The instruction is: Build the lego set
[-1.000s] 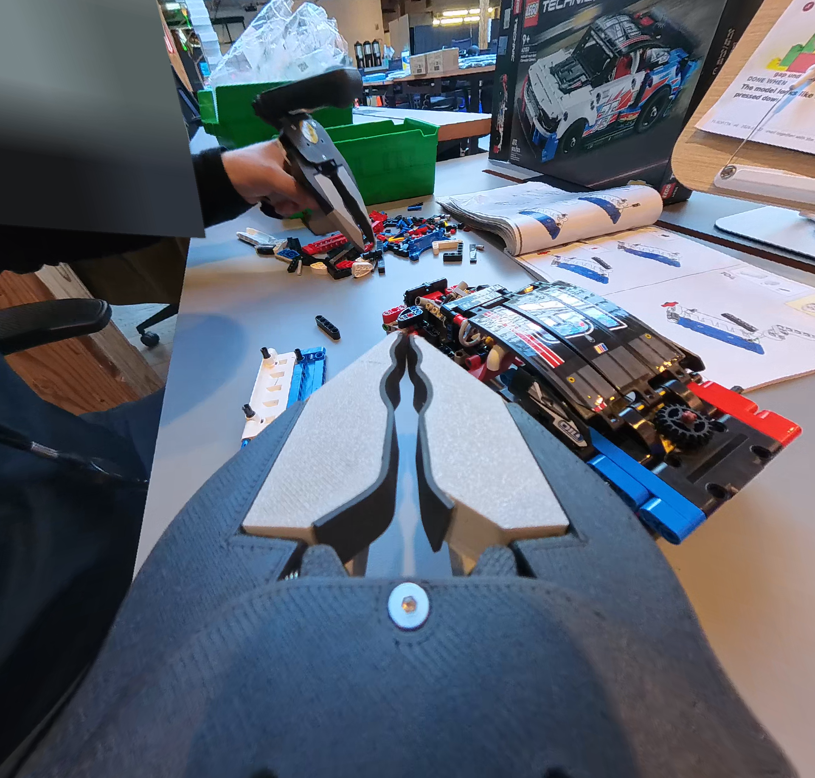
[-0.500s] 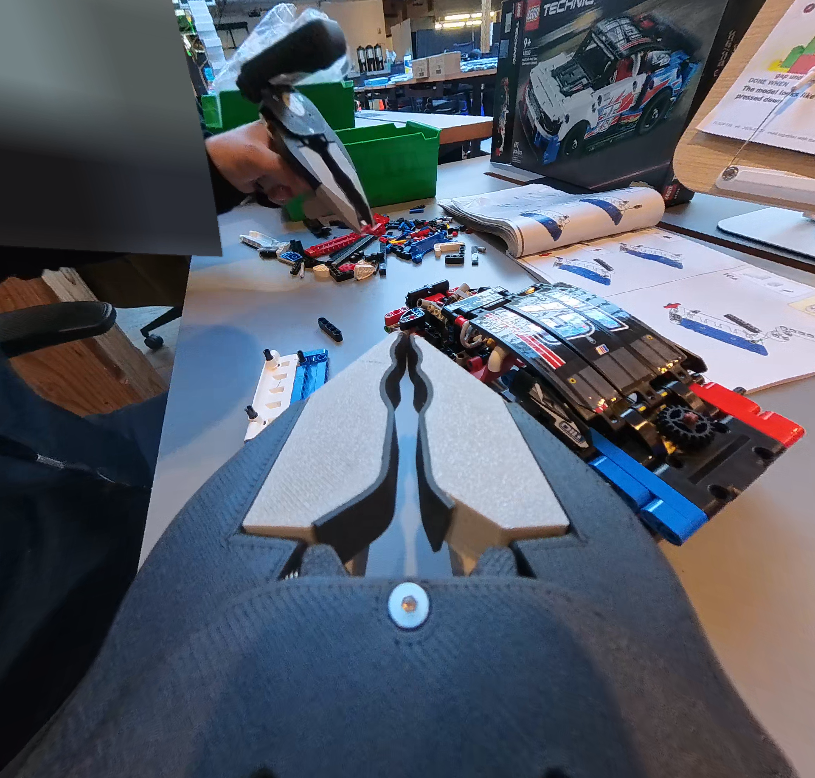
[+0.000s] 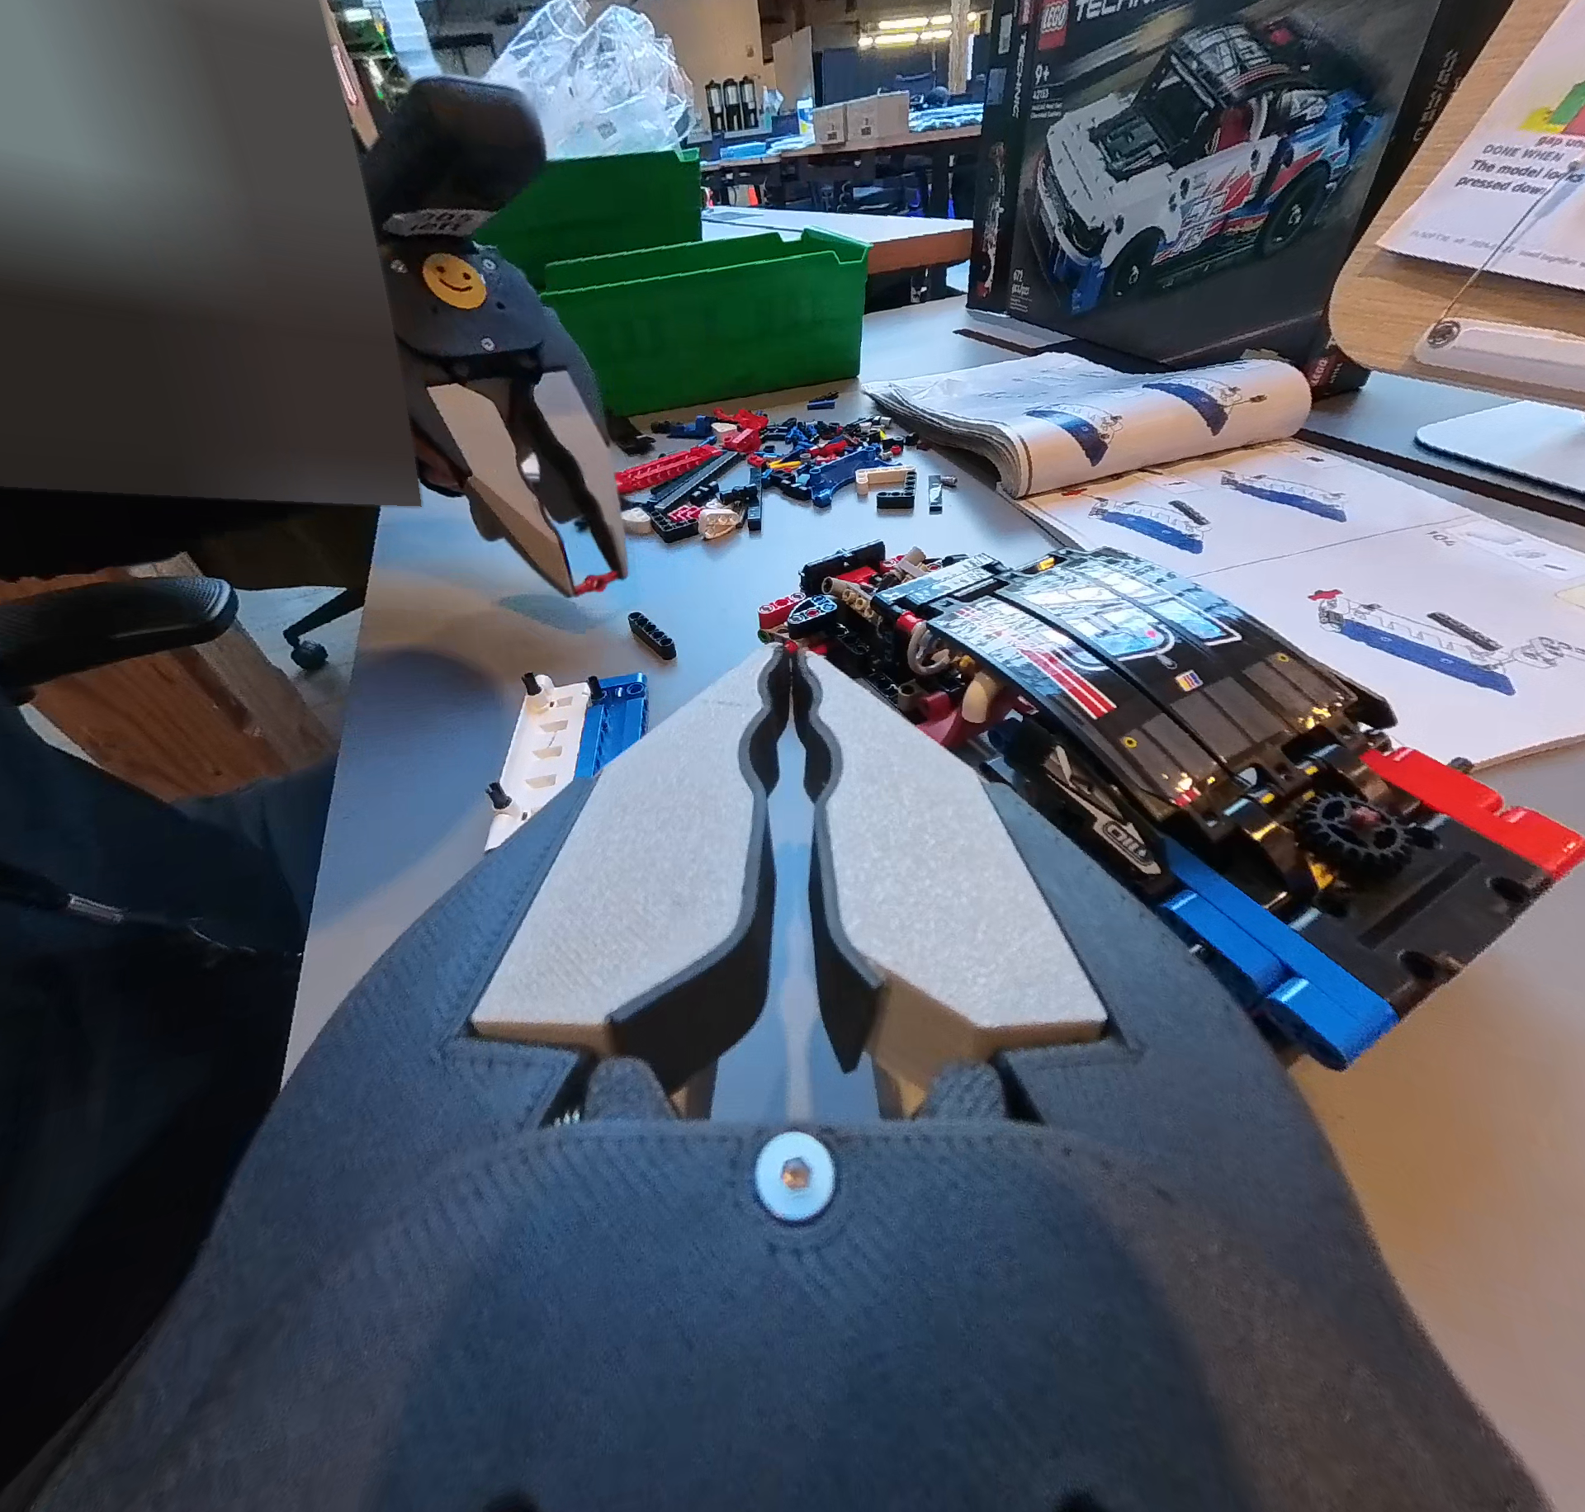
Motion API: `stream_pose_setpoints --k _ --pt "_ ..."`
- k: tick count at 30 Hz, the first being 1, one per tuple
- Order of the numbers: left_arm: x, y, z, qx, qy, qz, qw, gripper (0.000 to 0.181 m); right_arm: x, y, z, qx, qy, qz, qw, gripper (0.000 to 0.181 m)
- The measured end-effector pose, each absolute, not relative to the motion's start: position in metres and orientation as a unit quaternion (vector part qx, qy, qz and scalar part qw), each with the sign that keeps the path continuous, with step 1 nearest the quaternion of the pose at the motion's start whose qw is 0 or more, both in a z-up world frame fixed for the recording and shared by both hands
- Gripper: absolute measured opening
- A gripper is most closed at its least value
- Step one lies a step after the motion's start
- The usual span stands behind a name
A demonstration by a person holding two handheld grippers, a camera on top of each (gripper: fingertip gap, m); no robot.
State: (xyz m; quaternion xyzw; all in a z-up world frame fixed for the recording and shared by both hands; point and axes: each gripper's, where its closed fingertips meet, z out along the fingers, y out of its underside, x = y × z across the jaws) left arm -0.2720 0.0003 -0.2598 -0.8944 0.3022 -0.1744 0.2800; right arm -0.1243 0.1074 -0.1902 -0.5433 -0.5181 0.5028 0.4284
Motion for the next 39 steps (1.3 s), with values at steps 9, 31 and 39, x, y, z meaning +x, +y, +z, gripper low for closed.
stream_pose_setpoints --k 9,31,39 --pt "-0.264 -0.001 -0.277 -0.898 0.295 -0.179 0.274 0.026 -0.125 0.107 -0.191 -0.543 -0.519 0.502 0.428 0.000" --pt "-0.290 0.007 -0.262 -0.901 0.257 -0.172 0.303 0.037 -0.125 0.106 -0.191 -0.544 -0.520 0.502 0.427 0.000" --pt "-0.286 0.012 -0.269 -0.901 0.259 -0.178 0.299 0.037 -0.125 0.106 -0.191 -0.543 -0.520 0.502 0.427 0.000"
